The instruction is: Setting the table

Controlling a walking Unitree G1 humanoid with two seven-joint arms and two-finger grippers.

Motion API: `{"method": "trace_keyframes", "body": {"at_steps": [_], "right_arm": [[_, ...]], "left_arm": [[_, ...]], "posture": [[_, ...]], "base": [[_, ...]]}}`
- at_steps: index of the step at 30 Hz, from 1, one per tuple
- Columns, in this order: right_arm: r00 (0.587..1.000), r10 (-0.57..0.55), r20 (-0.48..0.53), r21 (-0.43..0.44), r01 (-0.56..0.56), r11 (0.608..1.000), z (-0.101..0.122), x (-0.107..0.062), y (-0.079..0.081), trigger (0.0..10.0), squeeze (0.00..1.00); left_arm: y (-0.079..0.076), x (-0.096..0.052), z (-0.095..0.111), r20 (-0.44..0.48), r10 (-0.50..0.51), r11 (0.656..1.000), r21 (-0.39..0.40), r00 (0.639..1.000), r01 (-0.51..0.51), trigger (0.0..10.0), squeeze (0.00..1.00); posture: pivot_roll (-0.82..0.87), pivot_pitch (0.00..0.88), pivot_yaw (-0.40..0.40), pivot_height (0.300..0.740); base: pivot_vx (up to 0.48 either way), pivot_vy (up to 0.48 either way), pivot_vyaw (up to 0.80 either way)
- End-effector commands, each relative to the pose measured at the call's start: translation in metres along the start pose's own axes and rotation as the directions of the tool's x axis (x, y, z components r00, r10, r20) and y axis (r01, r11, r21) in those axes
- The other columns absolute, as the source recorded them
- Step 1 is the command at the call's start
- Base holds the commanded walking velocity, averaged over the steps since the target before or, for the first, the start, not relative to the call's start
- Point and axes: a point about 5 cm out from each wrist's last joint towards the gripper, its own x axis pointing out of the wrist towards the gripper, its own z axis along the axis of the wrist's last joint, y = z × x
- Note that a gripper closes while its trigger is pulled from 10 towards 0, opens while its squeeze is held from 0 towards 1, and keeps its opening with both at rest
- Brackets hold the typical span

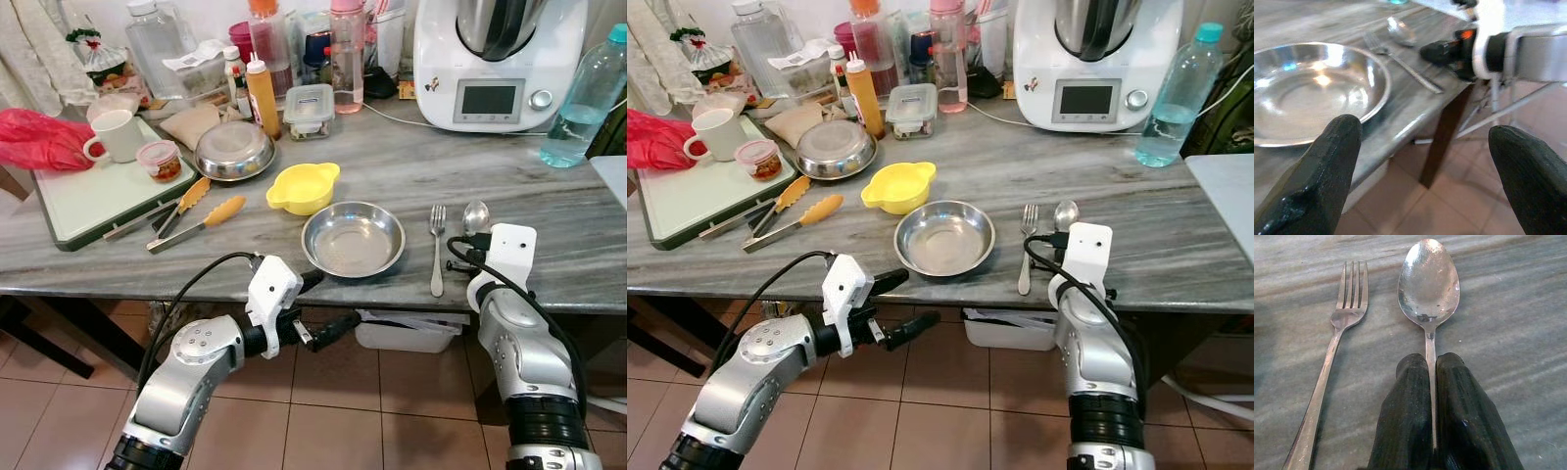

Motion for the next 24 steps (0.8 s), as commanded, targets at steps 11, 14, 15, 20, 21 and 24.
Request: {"method": "trace_keyframes", "body": {"at_steps": [11,14,15,20,21,24], "right_arm": [[0.997,0.033,-0.073,-0.023,-0.035,0.999,-0.0113,0.0041,0.0019,10.0,0.00],[0.996,0.039,-0.078,-0.024,-0.041,0.999,-0.0120,0.0048,0.0025,10.0,0.00],[0.995,0.048,-0.084,-0.020,-0.050,0.999,-0.0125,0.0053,0.0031,10.0,0.00],[0.993,0.065,-0.100,-0.027,-0.068,0.997,-0.0143,0.0067,0.0043,10.0,0.00],[0.992,0.068,-0.103,-0.028,-0.072,0.997,-0.0151,0.0067,0.0045,10.0,0.00],[0.992,0.074,-0.107,-0.030,-0.077,0.997,-0.0162,0.0068,0.0048,10.0,0.00]], "left_arm": [[0.0009,-0.0020,0.0045,-0.002,-0.012,1.000,-0.003,1.000,0.012,10.0,0.00],[0.0015,-0.0019,0.0044,0.000,-0.009,1.000,-0.004,1.000,0.009,10.0,0.00],[0.0016,-0.0020,0.0044,0.000,-0.007,1.000,-0.005,1.000,0.007,10.0,0.00],[0.0013,-0.0024,0.0040,-0.001,-0.003,1.000,-0.010,1.000,0.003,10.0,0.00],[0.0013,-0.0026,0.0041,-0.001,-0.001,1.000,-0.010,1.000,0.001,10.0,0.00],[0.0012,-0.0028,0.0038,-0.001,0.000,1.000,-0.012,1.000,0.000,10.0,0.00]], "posture": [[-0.10,0.081,0.103,0.740],[-0.10,0.079,0.102,0.740],[-0.10,0.078,0.103,0.740],[-0.10,0.078,0.101,0.740],[-0.10,0.078,0.102,0.740],[-0.10,0.079,0.103,0.740]], "base": [[0.000,0.000,0.00],[0.000,0.000,0.00],[0.000,0.000,0.00],[0.000,0.000,0.00],[0.000,0.000,0.00],[0.000,0.000,0.00]]}}
